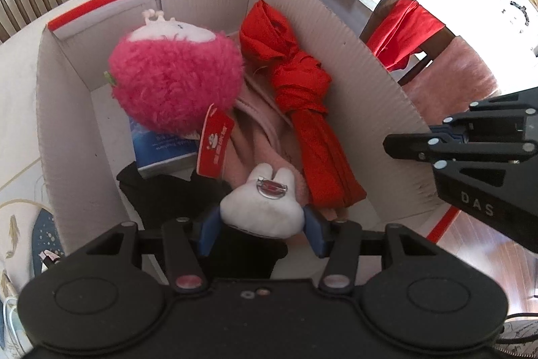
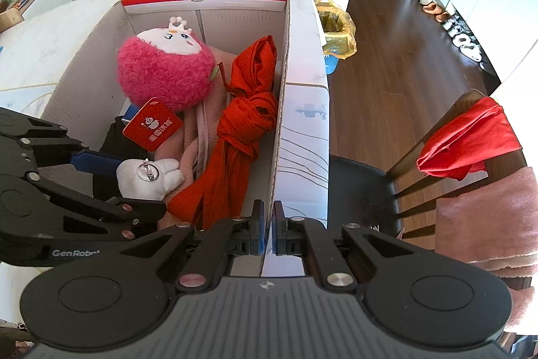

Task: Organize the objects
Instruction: 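Lower the white plush into the shoebox and open the left gripper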

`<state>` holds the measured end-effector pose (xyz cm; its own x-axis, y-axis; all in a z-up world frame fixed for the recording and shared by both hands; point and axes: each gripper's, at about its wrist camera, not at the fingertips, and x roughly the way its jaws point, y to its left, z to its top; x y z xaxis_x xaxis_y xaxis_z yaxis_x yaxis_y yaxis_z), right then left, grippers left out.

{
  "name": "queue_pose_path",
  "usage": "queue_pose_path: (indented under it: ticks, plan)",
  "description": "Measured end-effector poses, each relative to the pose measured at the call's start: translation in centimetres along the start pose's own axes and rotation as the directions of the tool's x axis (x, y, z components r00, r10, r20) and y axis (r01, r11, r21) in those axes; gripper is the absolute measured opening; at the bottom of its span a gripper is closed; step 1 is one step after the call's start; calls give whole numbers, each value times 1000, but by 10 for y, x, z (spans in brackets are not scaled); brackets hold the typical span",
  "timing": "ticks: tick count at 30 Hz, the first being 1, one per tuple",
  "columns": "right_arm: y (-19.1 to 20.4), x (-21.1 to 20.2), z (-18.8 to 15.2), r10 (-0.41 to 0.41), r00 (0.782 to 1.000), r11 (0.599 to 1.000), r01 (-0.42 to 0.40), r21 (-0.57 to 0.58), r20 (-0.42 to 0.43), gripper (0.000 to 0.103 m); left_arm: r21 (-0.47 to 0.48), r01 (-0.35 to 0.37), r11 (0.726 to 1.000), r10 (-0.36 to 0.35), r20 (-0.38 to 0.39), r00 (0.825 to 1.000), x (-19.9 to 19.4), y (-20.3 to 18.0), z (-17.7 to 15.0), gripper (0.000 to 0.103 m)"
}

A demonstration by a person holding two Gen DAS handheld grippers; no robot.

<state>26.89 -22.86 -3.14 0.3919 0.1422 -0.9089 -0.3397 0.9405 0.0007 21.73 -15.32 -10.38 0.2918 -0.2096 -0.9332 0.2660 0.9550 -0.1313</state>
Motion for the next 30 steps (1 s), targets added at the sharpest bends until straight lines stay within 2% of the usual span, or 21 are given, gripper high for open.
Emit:
queue_pose_path:
  ticks: [4, 6, 8, 10, 21, 30]
  plan:
    - [0, 0, 0, 0, 1000, 1000, 0, 1, 0, 4, -4, 3, 1000, -3, -19, 1000, 5, 1, 0, 54]
    - [0, 0, 0, 0, 1000, 1000, 0, 1, 0, 4, -11, 6, 1000, -6, -16, 1000, 5, 3, 0, 61]
    - [-1, 0, 0, 0, 1000, 1000, 0, 1, 0, 4, -21, 10, 1000, -10, -1, 1000, 2, 4, 0, 73]
    - [0, 0, 0, 0, 1000, 1000, 0, 2, 0, 4, -21, 13, 1000, -12, 19, 1000, -2, 5, -1, 79]
    - [0, 0, -1, 1, 1000, 1000, -1, 2, 0, 4, -22, 64, 998, -62, 85, 994, -25, 2, -7, 82]
    - [0, 0, -1, 0, 1000, 1000, 0, 0, 0, 4, -20, 69, 997, -64, 190, 980, -64, 1, -18, 87]
